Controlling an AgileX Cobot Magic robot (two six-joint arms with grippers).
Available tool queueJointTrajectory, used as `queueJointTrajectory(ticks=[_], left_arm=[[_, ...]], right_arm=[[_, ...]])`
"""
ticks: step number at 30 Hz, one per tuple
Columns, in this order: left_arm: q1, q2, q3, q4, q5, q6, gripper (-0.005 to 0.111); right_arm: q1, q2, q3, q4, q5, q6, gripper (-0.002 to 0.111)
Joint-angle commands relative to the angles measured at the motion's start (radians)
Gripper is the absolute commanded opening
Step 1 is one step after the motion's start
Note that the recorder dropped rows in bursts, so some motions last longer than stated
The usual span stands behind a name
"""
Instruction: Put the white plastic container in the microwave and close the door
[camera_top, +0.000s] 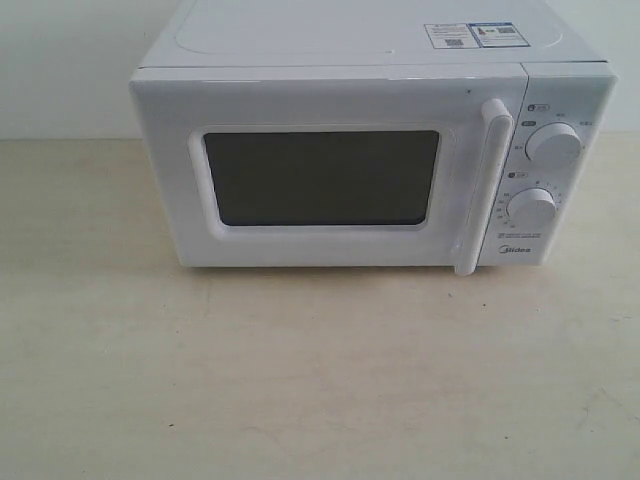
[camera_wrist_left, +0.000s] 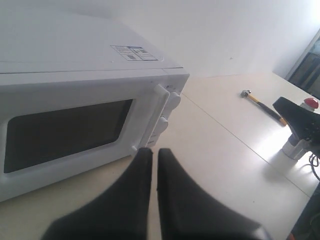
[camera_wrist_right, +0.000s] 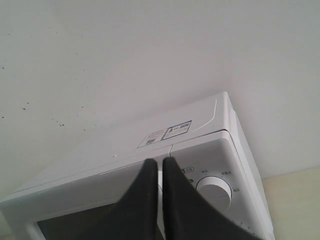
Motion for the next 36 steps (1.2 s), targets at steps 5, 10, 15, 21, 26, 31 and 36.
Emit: queueJointTrajectory(ticks=[5, 10, 15, 21, 26, 31, 36], left_arm=[[-0.003, -0.006, -0.002, 0.018, -0.016, 0.031, 0.004], [0.040, -0.101, -0.009, 0.119, -0.054, 0.028, 0.004], [0.203, -0.301, -0.009, 0.214, -0.041, 0.028, 0.004], [0.315, -0.490, -0.009, 0.432, 0.067, 0.028, 0.004], [0.355, -0.570, -0.009, 0.529, 0.133, 0.027, 0.004], [0.355, -0.570, -0.011, 0.556, 0.133, 0.017, 0.004], [0.355, -0.570, -0.016, 0.683, 0.107, -0.211, 0.004]], right_arm=[[-0.003, -0.006, 0.004, -0.007, -0.001, -0.004, 0.000], [-0.003, -0.006, 0.004, -0.007, -0.001, -0.004, 0.000], [-0.003, -0.006, 0.004, -0.007, -0.001, -0.002, 0.000], [-0.003, -0.006, 0.004, -0.007, -0.001, -0.002, 0.000], [-0.003, -0.006, 0.004, -0.007, -0.001, -0.002, 0.000], [-0.003, -0.006, 0.004, -0.007, -0.003, -0.002, 0.000], [-0.003, -0.006, 0.004, -0.007, -0.003, -0.002, 0.000]])
